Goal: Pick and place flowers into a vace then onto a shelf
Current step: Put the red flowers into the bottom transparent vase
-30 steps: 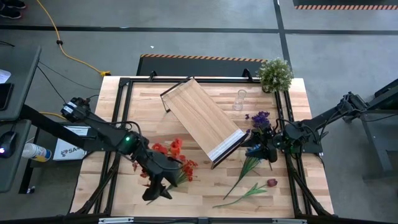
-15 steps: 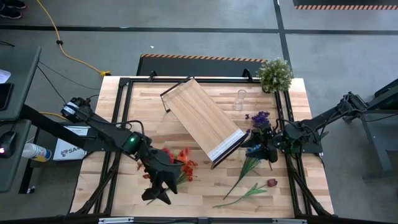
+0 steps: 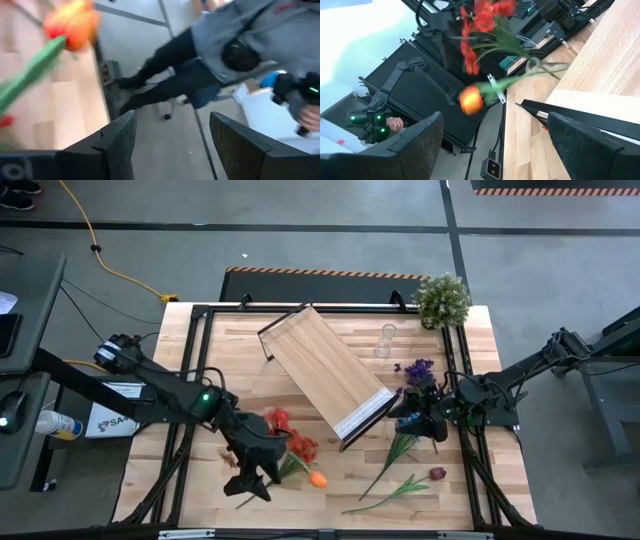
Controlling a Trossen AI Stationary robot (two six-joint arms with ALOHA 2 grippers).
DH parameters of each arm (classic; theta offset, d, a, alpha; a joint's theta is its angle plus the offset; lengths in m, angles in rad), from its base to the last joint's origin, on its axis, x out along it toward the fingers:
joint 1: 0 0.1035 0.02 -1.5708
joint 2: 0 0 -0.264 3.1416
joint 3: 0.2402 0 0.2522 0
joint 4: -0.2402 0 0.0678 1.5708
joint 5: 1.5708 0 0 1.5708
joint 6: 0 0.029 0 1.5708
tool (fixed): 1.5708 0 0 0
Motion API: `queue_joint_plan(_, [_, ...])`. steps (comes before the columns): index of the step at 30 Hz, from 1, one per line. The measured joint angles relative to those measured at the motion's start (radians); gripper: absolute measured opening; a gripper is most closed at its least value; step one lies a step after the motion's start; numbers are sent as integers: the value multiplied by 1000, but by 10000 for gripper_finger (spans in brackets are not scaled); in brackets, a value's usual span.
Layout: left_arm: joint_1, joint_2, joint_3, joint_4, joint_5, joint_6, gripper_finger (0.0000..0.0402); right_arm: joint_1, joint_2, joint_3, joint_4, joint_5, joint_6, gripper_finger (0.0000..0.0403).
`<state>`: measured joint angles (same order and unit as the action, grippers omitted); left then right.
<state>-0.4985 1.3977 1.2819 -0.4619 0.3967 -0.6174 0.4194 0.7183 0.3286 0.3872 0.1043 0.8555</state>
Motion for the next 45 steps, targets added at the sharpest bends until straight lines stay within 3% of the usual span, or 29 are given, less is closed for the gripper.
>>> queue_joint_plan(28, [34, -119, -3, -206, -129, -16, 282, 0, -20, 0, 43, -7, -7, 344])
queue_joint_plan(45, [34, -121, 0, -192, -124, -31, 282, 0, -20, 0, 49, -6, -3, 344])
